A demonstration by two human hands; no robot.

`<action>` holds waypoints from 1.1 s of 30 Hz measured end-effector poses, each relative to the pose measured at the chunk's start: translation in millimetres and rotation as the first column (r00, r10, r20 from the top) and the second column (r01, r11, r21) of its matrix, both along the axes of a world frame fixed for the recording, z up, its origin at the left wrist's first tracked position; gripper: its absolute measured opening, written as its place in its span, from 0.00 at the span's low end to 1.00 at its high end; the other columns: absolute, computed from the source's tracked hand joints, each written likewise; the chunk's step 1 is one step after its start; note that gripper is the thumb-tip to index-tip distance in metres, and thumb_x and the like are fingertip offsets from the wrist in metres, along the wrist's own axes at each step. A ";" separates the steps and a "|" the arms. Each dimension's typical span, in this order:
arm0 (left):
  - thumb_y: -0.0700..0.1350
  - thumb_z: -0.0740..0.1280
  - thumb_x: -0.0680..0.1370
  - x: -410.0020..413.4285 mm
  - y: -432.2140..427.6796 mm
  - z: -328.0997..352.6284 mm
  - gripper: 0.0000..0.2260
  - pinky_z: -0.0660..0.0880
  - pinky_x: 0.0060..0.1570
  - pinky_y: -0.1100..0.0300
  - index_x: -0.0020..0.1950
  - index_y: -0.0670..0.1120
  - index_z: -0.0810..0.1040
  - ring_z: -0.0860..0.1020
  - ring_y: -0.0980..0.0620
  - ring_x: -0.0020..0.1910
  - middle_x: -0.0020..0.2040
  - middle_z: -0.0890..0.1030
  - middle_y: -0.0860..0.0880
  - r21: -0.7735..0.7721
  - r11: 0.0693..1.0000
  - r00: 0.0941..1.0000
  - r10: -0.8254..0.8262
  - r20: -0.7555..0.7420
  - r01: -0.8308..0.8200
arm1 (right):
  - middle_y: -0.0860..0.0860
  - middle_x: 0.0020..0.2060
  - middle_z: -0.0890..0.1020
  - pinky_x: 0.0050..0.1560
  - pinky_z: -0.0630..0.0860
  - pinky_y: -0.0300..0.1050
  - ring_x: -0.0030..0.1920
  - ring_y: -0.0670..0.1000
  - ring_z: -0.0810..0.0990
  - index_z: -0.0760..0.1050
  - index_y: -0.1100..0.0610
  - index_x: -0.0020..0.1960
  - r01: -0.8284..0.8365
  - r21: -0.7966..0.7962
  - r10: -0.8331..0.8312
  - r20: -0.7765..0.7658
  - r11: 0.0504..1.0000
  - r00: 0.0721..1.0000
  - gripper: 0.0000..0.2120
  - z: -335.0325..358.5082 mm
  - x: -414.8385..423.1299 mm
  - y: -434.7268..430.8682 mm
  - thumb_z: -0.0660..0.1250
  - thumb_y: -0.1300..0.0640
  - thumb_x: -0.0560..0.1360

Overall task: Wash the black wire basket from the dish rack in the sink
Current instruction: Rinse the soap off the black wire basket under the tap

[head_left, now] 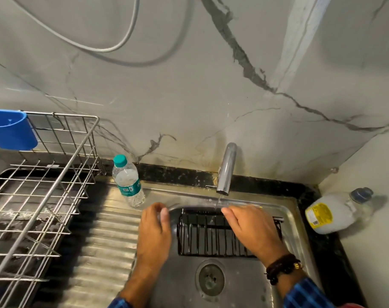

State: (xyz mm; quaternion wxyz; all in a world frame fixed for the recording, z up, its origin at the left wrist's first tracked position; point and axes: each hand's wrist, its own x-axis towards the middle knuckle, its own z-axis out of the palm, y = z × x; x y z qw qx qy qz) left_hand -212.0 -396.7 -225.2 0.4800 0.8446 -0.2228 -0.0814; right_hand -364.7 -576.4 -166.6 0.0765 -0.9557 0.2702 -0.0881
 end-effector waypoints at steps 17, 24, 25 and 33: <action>0.68 0.51 0.80 45.6 -9.9 16.2 0.26 0.72 0.33 0.64 0.37 0.52 0.76 0.75 0.59 0.30 0.30 0.74 0.57 0.281 0.731 0.723 -0.674 0.151 0.622 | 0.46 0.31 0.71 0.36 0.67 0.36 0.32 0.45 0.71 0.66 0.46 0.36 -0.196 0.250 0.241 -0.165 0.948 0.956 0.18 26.4 -6.6 -31.9 0.53 0.44 0.83; 0.58 0.52 0.85 0.3 -54.8 45.0 0.18 0.76 0.45 0.57 0.48 0.53 0.77 0.79 0.56 0.41 0.42 0.80 0.56 0.342 0.633 0.604 -0.771 0.200 0.694 | 0.46 0.32 0.76 0.38 0.70 0.41 0.33 0.43 0.74 0.72 0.45 0.38 -0.156 0.355 0.193 -0.072 0.922 0.979 0.17 33.5 21.4 -5.6 0.55 0.45 0.83; 0.56 0.54 0.85 0.4 -56.1 43.8 0.16 0.76 0.43 0.58 0.47 0.53 0.78 0.78 0.58 0.39 0.40 0.80 0.55 0.246 0.650 0.621 -0.760 0.192 0.719 | 0.45 0.32 0.76 0.38 0.70 0.41 0.34 0.41 0.74 0.73 0.46 0.38 -0.130 0.419 0.154 -0.023 0.899 0.988 0.17 35.6 22.2 -7.0 0.55 0.46 0.83; 0.54 0.59 0.83 3.1 -32.6 22.9 0.15 0.69 0.37 0.65 0.38 0.51 0.75 0.74 0.60 0.34 0.34 0.75 0.58 -0.202 0.790 0.805 -0.593 -0.015 0.579 | 0.46 0.33 0.77 0.41 0.73 0.40 0.36 0.43 0.76 0.76 0.51 0.40 -0.210 0.700 0.067 0.226 0.682 0.972 0.18 24.7 7.5 -22.9 0.57 0.43 0.80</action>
